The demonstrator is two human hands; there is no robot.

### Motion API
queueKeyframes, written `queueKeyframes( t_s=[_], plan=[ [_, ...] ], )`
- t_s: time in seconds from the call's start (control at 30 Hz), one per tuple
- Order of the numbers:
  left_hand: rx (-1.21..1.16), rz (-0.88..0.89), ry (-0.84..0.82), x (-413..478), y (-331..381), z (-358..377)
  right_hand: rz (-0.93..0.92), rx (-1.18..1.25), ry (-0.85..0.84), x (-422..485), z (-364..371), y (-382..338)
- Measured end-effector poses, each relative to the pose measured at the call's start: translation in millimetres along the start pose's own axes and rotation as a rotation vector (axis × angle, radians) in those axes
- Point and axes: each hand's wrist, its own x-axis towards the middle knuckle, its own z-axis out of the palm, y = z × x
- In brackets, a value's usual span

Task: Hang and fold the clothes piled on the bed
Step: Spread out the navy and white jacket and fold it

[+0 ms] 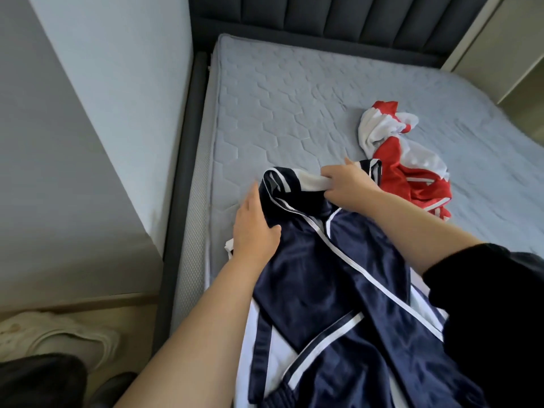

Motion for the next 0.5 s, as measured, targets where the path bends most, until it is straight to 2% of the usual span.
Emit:
queueKeyframes(
  t_s=[0.17, 0.33, 0.43, 0.5],
  plan=[
    [0.068, 0.249, 0.146, -8, 17, -9, -0.216, -0.021, 0.111, -68, 2, 4],
    [0.251, 0.429, -0.028, -35, 17, -7, -0.256, 0.042, 0.208, -124, 24, 3],
    [0.408, 0.387, -0.186, -56, -2, -3, -0.163, 0.132, 0.073, -154, 42, 2],
    [0.312, 0.231, -0.283, -68, -13, -2, -0.101, 0.216, 0.100, -168, 50, 7]
  ],
)
